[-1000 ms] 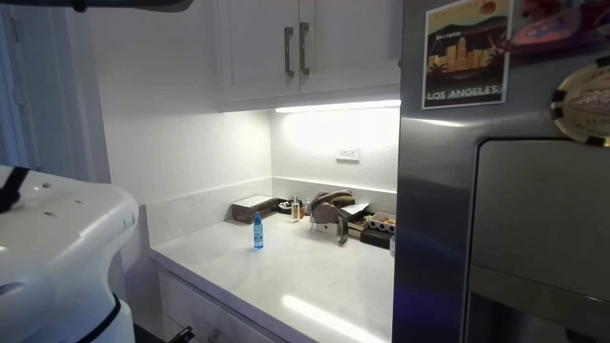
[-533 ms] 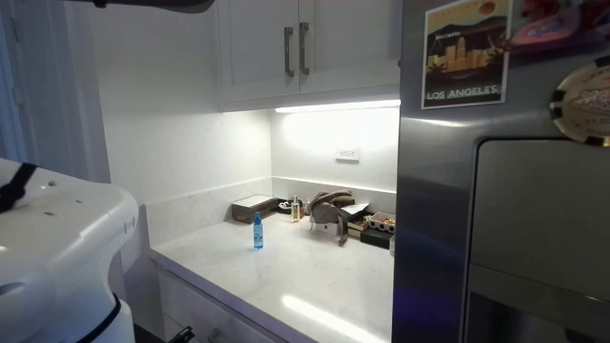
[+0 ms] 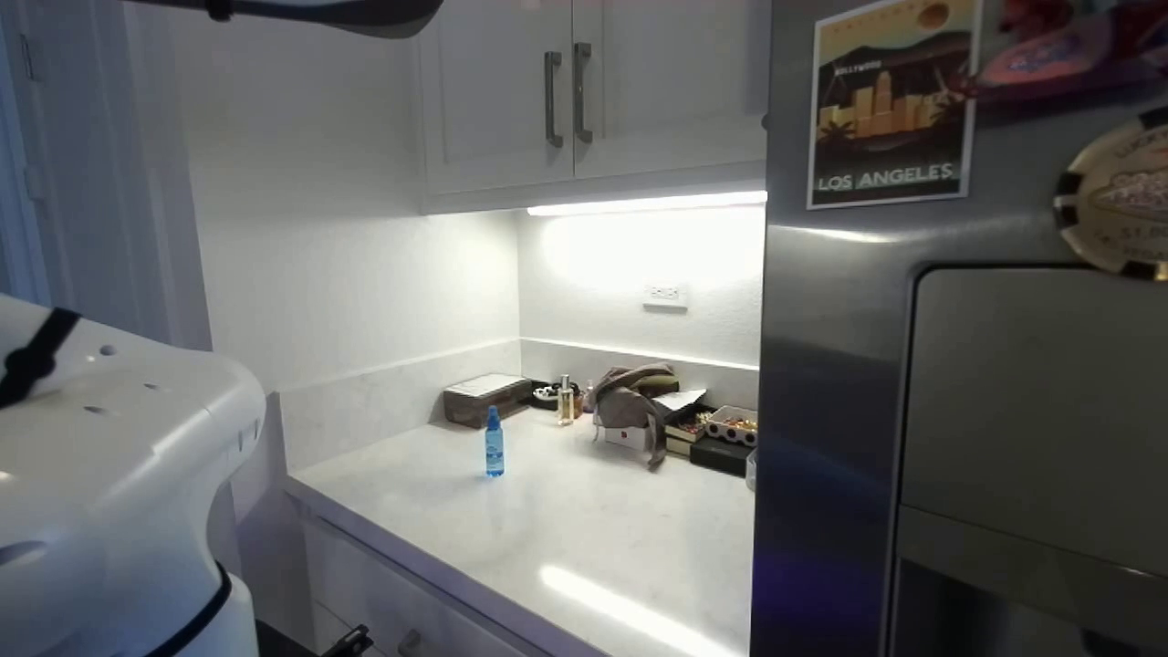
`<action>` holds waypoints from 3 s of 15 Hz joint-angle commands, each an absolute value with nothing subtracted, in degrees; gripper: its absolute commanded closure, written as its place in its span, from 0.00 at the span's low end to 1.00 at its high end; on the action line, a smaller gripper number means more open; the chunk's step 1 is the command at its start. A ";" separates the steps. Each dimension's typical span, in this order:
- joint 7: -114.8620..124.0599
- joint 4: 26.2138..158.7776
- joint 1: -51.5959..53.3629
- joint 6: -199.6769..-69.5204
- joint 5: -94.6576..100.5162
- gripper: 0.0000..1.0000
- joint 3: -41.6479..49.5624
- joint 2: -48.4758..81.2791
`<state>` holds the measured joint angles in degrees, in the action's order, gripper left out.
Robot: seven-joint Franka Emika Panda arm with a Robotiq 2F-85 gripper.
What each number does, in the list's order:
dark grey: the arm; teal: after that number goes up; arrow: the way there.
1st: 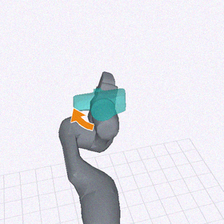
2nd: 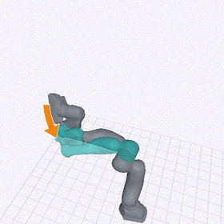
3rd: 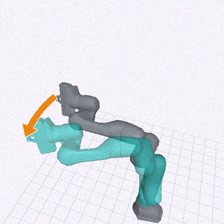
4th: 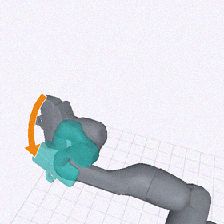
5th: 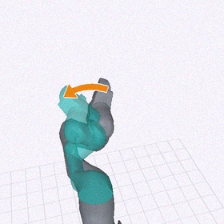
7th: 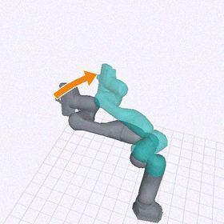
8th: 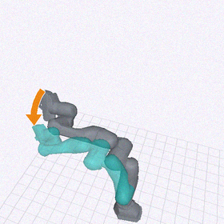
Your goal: Take down the white flag from the hanger
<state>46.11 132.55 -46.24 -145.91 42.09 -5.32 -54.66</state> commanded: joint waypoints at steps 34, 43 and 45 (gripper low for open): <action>49.42 114.85 -35.89 -141.11 63.06 0.26 -4.05 -32.77; 49.84 116.86 -24.37 -139.16 69.63 0.86 3.66 -36.35; 49.71 117.14 -23.33 -139.01 70.16 0.99 5.15 -37.00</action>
